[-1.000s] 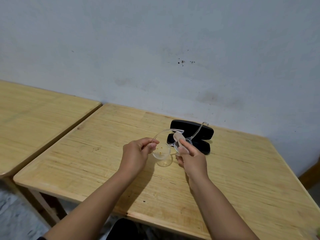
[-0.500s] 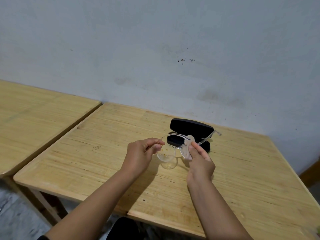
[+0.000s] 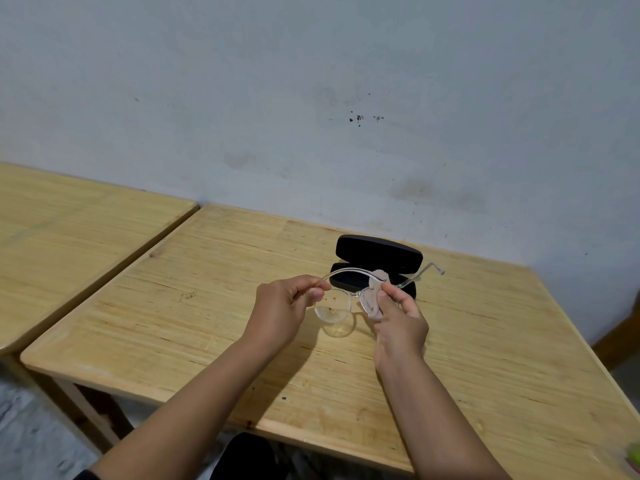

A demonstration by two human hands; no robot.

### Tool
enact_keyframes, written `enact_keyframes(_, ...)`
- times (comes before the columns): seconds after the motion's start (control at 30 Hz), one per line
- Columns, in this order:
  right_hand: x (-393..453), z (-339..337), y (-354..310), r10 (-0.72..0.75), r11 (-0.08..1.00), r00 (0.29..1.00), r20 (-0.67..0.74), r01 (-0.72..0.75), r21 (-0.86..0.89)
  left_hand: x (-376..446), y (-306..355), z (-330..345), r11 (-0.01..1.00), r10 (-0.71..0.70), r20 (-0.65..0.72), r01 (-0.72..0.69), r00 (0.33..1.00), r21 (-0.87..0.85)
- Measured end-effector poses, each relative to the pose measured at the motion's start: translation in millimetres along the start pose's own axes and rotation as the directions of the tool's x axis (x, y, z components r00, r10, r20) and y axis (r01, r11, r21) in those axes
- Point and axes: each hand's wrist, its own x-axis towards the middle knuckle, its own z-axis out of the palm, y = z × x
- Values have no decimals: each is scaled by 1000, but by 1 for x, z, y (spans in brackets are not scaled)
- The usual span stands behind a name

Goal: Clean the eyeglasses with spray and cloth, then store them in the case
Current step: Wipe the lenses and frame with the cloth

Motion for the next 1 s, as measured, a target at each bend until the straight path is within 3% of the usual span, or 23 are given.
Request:
enact_keyframes(0.37, -5, -5, -5, -146, 976, 984, 99, 159, -146, 2, 2, -5, 1000, 18, -22, -17, 1000, 13)
enact_keyframes(0.57, -6, -6, -6, -111, 982, 984, 142, 131, -136, -1, 2, -2, 1000, 7, -34, -7, 999, -4)
enact_keyframes(0.7, -7, -9, -4, -57, 969, 971, 233, 110, -221, -2, -1, -3, 1000, -4, -68, 4, 998, 5)
enact_keyframes(1.0, 4, -22, -10, 133, 880, 857, 498, 128, -456, -1, -2, -11, 999, -16, -83, 18, 996, 27)
